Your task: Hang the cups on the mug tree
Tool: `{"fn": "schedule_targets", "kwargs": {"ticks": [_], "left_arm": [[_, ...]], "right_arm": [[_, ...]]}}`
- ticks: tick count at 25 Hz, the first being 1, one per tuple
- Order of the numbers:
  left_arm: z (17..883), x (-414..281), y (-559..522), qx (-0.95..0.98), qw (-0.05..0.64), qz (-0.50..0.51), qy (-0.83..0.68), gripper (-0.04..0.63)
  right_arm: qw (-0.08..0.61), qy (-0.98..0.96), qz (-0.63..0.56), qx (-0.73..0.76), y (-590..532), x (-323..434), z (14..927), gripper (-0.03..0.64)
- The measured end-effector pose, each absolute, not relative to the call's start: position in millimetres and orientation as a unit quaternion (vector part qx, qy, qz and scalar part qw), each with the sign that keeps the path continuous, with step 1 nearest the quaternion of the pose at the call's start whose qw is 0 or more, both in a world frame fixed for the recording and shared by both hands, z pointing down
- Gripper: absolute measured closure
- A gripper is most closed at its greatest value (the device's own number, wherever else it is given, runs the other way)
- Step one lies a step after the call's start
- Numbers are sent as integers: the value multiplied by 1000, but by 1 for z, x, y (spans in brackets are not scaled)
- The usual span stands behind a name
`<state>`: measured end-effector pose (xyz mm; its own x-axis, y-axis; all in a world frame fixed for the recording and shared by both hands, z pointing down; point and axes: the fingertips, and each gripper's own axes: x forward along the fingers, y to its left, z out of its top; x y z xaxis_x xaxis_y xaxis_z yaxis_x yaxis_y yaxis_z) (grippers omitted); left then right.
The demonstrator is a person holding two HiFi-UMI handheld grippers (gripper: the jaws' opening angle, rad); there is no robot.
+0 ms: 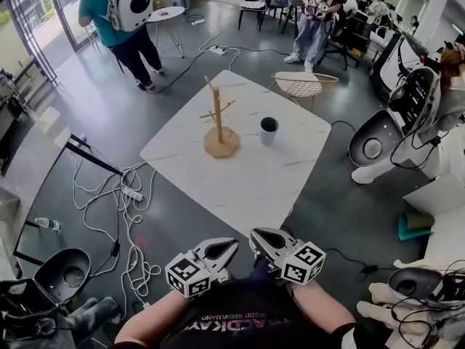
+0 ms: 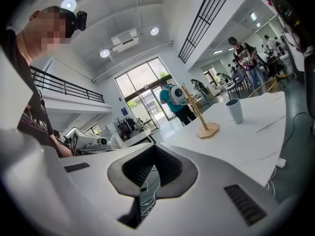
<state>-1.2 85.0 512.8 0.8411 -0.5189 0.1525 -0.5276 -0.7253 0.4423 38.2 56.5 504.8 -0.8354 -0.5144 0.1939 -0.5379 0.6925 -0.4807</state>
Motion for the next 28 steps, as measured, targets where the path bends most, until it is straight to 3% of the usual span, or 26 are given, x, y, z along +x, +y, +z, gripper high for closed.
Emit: {"fn": "schedule_targets", "kwargs": {"ticks": [28], "left_arm": [[507, 70, -10, 912, 259, -14, -318, 601]], "right_arm": [[47, -924, 249, 285, -70, 110, 504, 606]]}}
